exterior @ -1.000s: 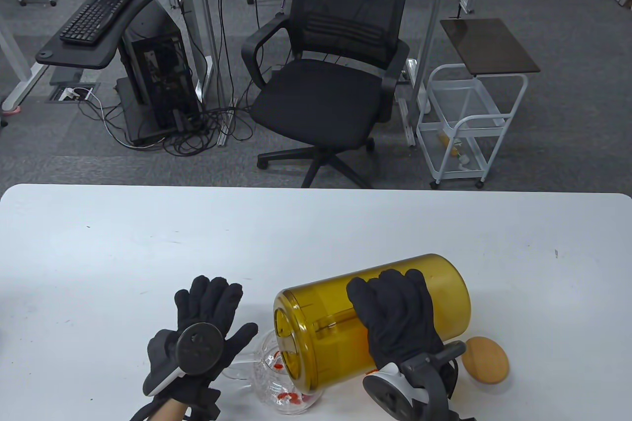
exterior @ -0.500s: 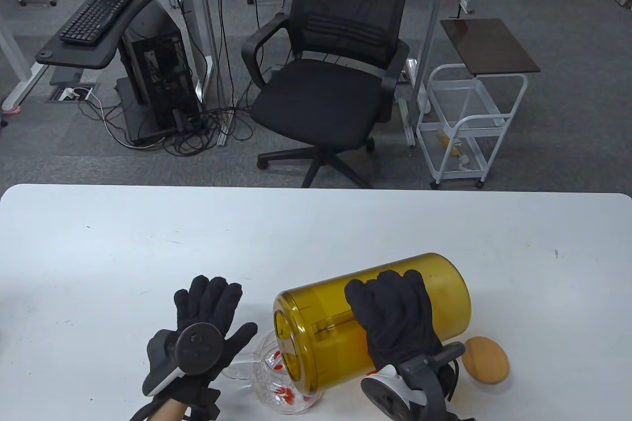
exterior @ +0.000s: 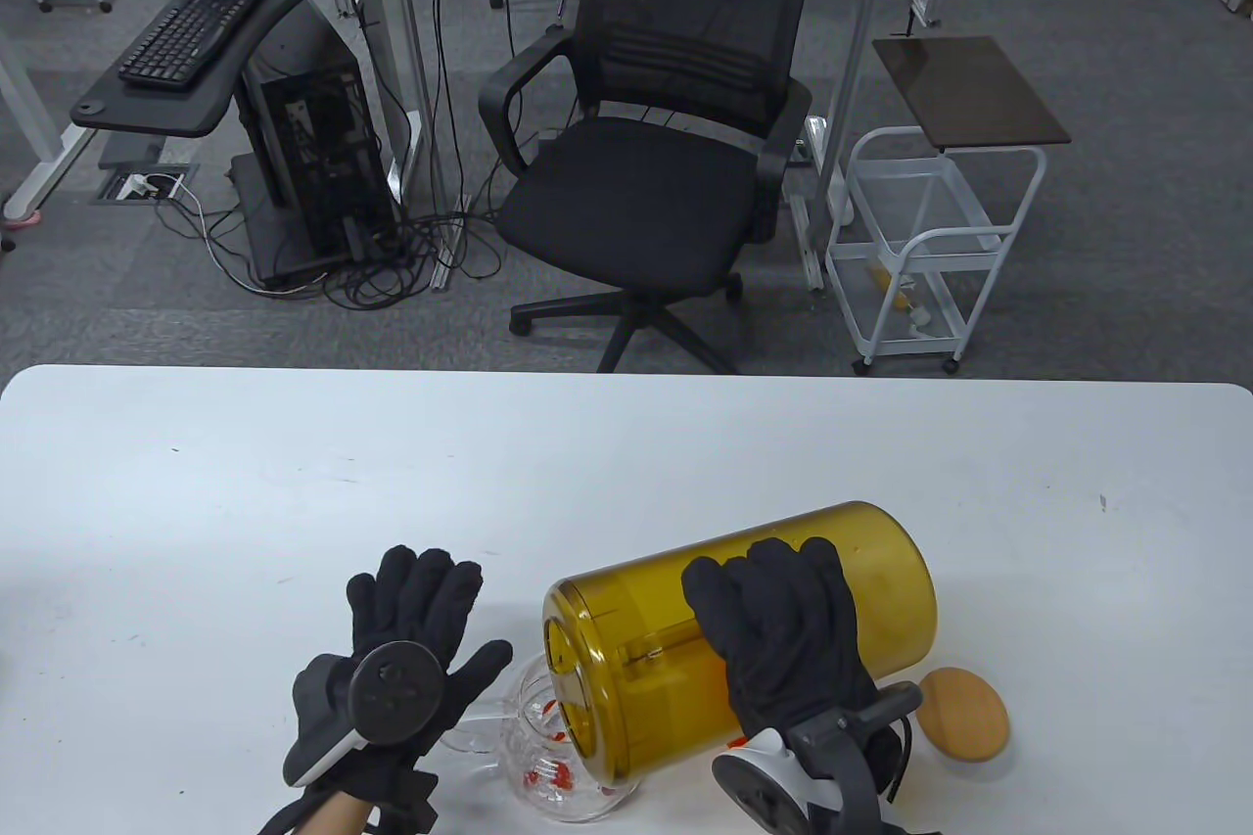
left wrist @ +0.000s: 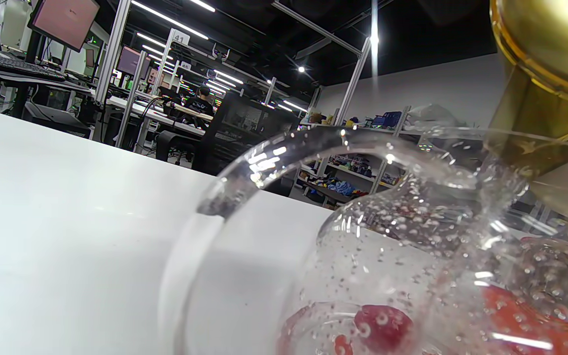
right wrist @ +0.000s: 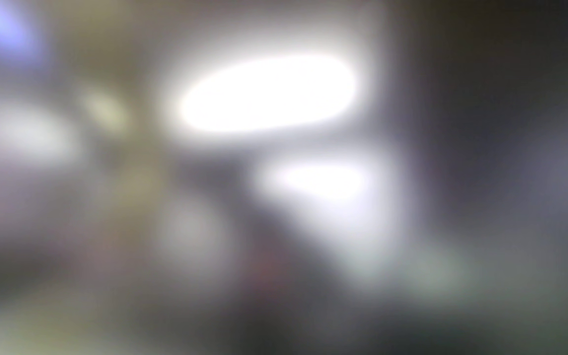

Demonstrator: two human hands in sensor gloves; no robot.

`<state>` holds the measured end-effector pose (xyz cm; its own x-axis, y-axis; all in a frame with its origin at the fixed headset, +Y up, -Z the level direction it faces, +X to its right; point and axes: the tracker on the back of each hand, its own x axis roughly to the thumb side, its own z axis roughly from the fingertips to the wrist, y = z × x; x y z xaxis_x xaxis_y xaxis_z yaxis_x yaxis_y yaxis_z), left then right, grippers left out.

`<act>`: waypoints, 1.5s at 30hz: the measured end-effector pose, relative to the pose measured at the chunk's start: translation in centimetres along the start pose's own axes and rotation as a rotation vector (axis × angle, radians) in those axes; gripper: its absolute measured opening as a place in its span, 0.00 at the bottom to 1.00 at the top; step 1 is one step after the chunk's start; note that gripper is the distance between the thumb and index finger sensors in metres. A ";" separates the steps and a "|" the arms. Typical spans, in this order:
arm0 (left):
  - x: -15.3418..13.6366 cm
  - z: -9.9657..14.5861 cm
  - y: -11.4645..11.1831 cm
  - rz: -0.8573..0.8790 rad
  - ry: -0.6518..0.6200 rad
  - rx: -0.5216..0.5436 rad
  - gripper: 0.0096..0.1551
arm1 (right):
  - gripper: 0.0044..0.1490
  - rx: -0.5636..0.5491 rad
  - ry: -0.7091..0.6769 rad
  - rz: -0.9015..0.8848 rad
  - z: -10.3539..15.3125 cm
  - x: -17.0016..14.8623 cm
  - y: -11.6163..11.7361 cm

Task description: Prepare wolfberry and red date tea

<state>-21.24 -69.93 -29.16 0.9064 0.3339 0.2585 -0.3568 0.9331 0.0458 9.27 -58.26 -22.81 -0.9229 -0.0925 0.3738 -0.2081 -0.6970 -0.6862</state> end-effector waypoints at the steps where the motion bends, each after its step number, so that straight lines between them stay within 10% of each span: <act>1: 0.0 0.0 0.0 0.000 0.000 0.000 0.47 | 0.32 0.000 0.000 0.001 0.0 0.0 0.0; 45: 0.2 0.1 0.0 -0.005 -0.002 0.000 0.48 | 0.33 -0.017 -0.009 0.013 0.1 0.0 -0.1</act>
<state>-21.11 -69.86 -29.07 0.9078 0.3286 0.2606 -0.3519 0.9349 0.0469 9.31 -58.25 -22.63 -0.9227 -0.1078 0.3702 -0.2016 -0.6836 -0.7015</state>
